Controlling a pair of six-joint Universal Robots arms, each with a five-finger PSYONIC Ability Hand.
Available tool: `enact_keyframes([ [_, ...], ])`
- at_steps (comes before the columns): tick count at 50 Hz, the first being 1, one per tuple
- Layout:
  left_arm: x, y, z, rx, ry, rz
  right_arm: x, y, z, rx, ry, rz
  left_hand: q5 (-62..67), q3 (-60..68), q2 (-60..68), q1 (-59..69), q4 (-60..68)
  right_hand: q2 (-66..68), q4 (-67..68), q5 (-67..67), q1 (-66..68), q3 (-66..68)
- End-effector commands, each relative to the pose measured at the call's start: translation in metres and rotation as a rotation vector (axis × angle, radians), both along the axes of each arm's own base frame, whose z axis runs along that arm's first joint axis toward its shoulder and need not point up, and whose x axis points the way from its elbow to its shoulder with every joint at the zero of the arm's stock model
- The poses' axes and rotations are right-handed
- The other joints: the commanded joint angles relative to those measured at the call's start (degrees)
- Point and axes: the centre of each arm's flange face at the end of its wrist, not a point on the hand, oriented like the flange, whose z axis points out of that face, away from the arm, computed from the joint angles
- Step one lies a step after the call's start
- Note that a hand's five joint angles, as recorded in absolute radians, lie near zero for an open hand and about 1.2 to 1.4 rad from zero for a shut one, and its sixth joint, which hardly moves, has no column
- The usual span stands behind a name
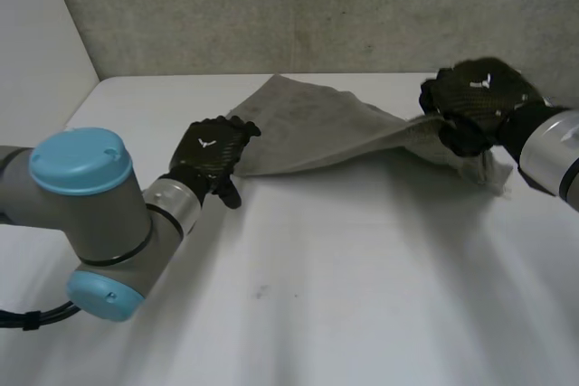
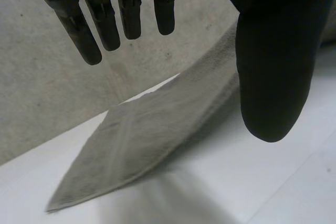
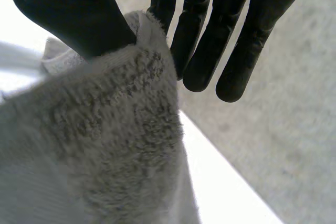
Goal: Fold the laundry
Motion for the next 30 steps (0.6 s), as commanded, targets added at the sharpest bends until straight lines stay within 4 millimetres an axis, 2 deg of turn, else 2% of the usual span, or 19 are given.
enact_keyframes([
  [1, -0.009, -0.008, -0.009, 0.07, 0.097, 0.008, 0.009, 0.028, 0.036, -0.057, -0.015, 0.049, 0.04, -0.13, -0.12, -0.26, -0.08, 12.58, 11.79, 13.16, 25.07, 12.03],
  [7, -0.014, -0.016, -0.015, 0.097, 0.144, 0.015, 0.012, 0.046, 0.055, -0.103, -0.027, 0.074, -0.47, -0.65, -0.64, -0.77, -0.6, 12.58, 11.79, 13.16, 25.07, 12.03],
  [9, -0.017, -0.022, -0.019, 0.103, 0.155, 0.016, 0.012, 0.061, 0.067, -0.134, -0.038, 0.089, -0.47, -0.65, -0.64, -0.77, -0.6, 12.58, 11.79, 13.16, 25.07, 12.03],
  [12, -0.02, -0.027, -0.026, 0.108, 0.152, 0.017, 0.009, 0.071, 0.078, -0.165, -0.047, 0.092, 0.19, 0.02, 0.03, -0.11, 0.07, 12.58, 11.79, 13.16, 25.07, 12.03],
  [18, -0.026, -0.033, -0.037, 0.111, 0.143, 0.014, 0.007, 0.083, 0.09, -0.201, -0.059, 0.097, 2.05, 1.88, 1.88, 1.75, 1.93, 12.58, 11.79, 13.16, 25.07, 12.03],
  [21, -0.028, -0.038, -0.043, 0.112, 0.137, 0.013, 0.005, 0.09, 0.096, -0.214, -0.061, 0.097, 8.27, 8.1, 8.11, 7.97, 8.15, 12.58, 11.79, 13.16, 25.07, 12.03],
  [23, -0.031, -0.042, -0.049, 0.113, 0.136, 0.007, 0.002, 0.092, 0.097, -0.21, -0.06, 0.089, 25.32, 25.15, 25.15, 25.02, 25.2, 12.58, 11.79, 13.16, 25.07, 12.03],
  [24, -0.031, -0.042, -0.049, 0.113, 0.136, 0.007, 0.002, 0.092, 0.097, -0.21, -0.06, 0.089, 25.43, 25.26, 25.26, 25.13, 25.31, 12.58, 11.79, 13.16, 25.07, 12.03],
  [25, -0.032, -0.043, -0.054, 0.121, 0.131, 0.008, 0.001, 0.092, 0.098, -0.215, -0.06, 0.084, 33.92, 33.75, 33.76, 33.62, 33.8, 12.58, 11.79, 13.16, 25.07, 12.03],
  [26, -0.032, -0.043, -0.054, 0.121, 0.131, 0.008, 0.001, 0.092, 0.098, -0.215, -0.06, 0.084, 34.01, 33.84, 33.84, 33.71, 33.89, 12.58, 11.79, 13.16, 25.07, 12.03],
  [28, -0.033, -0.045, -0.062, 0.133, 0.128, 0.01, -0.001, 0.093, 0.1, -0.222, -0.061, 0.078, 47.07, 46.9, 46.9, 46.77, 46.95, 12.58, 11.79, 13.16, 25.07, 12.03],
  [30, -0.034, -0.044, -0.065, 0.141, 0.127, 0.006, -0.001, 0.093, 0.099, -0.217, -0.06, 0.077, 48.48, 48.3, 48.31, 48.18, 48.35, 12.58, 11.79, 13.16, 25.07, 12.03],
])
